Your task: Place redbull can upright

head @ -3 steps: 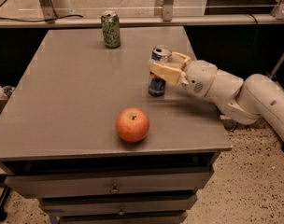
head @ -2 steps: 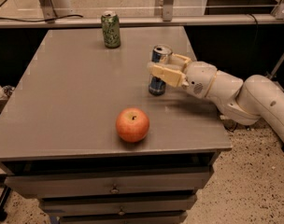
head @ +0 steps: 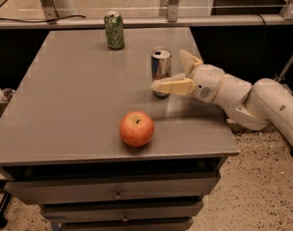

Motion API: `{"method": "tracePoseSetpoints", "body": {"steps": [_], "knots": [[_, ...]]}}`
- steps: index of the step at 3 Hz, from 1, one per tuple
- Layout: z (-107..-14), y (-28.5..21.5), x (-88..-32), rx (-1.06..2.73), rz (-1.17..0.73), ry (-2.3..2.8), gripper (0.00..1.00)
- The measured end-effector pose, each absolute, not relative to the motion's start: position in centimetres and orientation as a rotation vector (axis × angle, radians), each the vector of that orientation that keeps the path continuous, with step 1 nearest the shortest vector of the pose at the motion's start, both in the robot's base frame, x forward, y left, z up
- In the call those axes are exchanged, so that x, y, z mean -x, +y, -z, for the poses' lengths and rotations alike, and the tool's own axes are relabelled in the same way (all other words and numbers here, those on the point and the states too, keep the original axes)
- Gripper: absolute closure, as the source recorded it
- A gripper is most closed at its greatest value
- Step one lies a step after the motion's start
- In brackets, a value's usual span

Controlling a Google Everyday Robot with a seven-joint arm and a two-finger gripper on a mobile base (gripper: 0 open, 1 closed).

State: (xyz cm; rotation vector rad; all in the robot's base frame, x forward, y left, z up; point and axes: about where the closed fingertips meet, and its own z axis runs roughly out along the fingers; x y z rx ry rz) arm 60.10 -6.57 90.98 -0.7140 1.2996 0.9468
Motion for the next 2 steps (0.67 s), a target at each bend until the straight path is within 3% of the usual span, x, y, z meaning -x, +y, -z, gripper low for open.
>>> {"method": "tracePoseSetpoints", "body": {"steps": [2], "knots": [[-91.8, -8.5, -59.6, 0.749, -0.908, 1.326, 0.0]]}}
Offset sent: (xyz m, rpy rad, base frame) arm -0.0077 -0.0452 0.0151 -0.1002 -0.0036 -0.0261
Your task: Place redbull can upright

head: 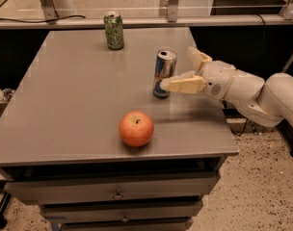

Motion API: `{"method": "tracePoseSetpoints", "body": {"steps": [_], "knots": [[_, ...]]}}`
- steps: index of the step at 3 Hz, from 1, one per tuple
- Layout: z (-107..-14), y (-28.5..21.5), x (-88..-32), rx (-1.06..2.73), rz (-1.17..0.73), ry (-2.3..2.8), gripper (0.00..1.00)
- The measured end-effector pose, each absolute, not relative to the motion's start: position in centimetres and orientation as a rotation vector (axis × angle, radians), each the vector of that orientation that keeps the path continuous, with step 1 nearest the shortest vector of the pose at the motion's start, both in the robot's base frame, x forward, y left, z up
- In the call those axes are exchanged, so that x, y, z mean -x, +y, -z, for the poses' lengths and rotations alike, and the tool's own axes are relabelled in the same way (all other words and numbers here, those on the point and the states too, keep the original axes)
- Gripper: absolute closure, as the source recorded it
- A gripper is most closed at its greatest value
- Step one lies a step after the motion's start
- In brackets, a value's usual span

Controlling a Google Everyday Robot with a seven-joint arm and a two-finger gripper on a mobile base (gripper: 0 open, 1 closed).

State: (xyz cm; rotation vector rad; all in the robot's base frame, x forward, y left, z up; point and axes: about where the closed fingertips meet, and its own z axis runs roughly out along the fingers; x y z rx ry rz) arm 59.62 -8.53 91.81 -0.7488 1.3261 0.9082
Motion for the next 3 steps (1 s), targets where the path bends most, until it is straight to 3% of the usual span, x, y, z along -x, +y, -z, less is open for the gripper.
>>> {"method": "tracePoseSetpoints", "body": {"steps": [2, 3], "knots": [[-97.5, -17.4, -58.7, 0.837, -0.727, 1.39, 0.0], [-97.5, -17.4, -58.7, 0.837, -0.727, 1.39, 0.0]]}}
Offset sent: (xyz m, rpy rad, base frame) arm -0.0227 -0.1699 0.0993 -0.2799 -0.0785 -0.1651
